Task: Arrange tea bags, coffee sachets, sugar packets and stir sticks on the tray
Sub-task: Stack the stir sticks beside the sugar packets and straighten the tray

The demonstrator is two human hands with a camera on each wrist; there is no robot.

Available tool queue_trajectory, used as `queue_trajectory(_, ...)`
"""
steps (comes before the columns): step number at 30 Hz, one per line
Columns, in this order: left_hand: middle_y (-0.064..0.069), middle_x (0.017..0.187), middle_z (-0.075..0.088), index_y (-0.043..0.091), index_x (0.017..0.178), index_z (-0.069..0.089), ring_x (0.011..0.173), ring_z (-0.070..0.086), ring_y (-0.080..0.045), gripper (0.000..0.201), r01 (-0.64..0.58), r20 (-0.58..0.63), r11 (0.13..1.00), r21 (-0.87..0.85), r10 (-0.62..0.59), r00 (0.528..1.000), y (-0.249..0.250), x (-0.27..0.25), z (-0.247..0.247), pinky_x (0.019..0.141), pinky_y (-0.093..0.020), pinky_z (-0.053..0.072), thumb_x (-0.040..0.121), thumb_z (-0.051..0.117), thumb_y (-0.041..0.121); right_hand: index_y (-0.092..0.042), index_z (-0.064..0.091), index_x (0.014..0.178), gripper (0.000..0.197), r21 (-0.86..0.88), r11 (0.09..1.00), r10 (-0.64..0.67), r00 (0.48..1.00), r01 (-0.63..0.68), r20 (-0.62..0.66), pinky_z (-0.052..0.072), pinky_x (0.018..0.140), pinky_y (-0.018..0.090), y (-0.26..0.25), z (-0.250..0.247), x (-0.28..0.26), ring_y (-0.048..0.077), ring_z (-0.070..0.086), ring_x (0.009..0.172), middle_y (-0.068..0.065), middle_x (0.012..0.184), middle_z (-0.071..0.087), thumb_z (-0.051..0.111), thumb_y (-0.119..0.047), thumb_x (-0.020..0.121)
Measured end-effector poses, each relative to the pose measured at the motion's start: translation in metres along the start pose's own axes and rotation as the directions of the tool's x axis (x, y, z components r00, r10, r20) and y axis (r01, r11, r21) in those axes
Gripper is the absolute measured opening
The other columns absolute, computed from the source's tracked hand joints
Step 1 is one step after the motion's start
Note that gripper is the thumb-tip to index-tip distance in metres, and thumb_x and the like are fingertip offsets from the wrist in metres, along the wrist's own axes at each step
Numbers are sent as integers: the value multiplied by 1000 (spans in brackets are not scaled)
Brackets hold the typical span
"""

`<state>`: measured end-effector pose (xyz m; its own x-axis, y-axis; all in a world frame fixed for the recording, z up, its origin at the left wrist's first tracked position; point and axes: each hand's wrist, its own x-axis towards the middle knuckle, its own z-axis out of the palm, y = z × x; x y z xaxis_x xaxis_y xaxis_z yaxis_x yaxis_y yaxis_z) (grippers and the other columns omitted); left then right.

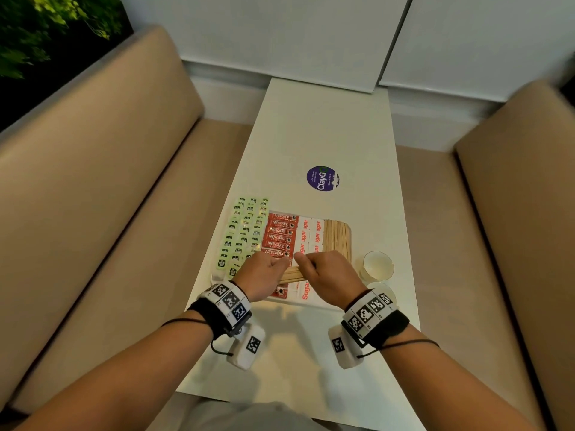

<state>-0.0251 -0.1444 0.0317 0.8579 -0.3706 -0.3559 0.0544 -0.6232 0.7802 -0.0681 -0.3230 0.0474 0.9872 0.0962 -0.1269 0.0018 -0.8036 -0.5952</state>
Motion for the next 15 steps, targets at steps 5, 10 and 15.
queue_trajectory(5, 1, 50, 47, 15, 53, 52, 45, 39, -15, 45, -49, 68, 987, 151, 39, 997, -6, 5, -10, 51, -27, 33, 95, 51, 30, -26, 54, 78, 48, -187, 969, -111, 964, 159, 242, 33, 54, 25, -3, -5, -9, 11, 50, 57, -5, 66, 56, 29, -57, 105)
queue_trajectory(10, 0, 46, 45, 15, 49, 50, 44, 39, -15, 50, -130, 115, 973, 190, 109, 987, -4, 6, -4, 51, -28, 35, 96, 52, 31, -15, 51, 118, 40, -260, 944, -106, 932, 203, 346, 36, 59, 26, -11, 12, -15, 17, 52, 69, 4, 87, 63, 47, -52, 103)
queue_trajectory(15, -8, 66, 68, 5, 68, 65, 62, 63, -25, 66, -132, -64, 985, 108, 139, 988, -3, 7, -1, 62, -37, 50, 102, 38, 56, -15, 51, 106, 36, -244, 965, -24, 960, 95, 278, 36, 60, 29, -2, 24, -17, 18, 52, 71, 5, 90, 60, 40, -49, 105)
